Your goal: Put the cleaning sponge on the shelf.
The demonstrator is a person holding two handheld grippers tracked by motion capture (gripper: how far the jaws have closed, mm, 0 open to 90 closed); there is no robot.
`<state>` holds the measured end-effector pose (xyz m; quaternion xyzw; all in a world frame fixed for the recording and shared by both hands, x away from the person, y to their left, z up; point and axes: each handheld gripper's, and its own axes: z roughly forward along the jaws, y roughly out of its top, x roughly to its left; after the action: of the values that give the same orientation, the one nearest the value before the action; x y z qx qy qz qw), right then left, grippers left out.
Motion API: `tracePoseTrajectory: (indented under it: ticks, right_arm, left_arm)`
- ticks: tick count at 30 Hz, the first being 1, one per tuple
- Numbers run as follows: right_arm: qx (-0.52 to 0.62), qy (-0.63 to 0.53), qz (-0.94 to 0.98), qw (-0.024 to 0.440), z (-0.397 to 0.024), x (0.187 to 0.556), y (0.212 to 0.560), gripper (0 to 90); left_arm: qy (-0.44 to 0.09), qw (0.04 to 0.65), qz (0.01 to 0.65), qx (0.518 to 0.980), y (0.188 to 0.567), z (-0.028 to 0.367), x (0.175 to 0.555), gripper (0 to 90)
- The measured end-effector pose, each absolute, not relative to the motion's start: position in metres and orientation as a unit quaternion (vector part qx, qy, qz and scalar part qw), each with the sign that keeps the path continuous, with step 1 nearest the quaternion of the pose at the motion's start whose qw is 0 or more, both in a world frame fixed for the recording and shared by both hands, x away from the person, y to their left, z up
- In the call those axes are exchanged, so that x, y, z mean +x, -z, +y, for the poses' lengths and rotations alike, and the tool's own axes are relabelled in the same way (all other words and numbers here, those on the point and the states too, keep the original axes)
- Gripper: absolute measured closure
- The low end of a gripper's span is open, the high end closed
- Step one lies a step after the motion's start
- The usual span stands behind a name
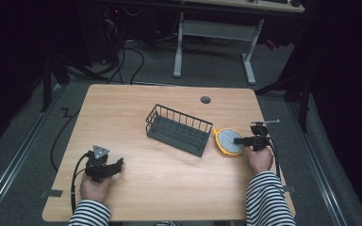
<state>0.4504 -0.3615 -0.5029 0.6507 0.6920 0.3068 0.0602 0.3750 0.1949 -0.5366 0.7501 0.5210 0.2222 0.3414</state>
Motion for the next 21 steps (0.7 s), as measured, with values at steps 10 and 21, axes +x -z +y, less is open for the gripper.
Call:
tracePoseTrajectory:
  ticks: [10, 21]
  right_arm:
    - [0.638, -0.318, 0.697, 0.068, -0.36, 0.448, 0.498, 77.1]
    - [0.61, -0.31, 0.722, 0.1, -0.358, 0.442, 0.475, 77.5]
  left_arm:
    - [-0.221, 0.343, 0.521, 0.749, 0.537, 0.195, 0.375, 29.4]
    - [-0.221, 0.343, 0.521, 0.75, 0.537, 0.195, 0.375, 29.1]
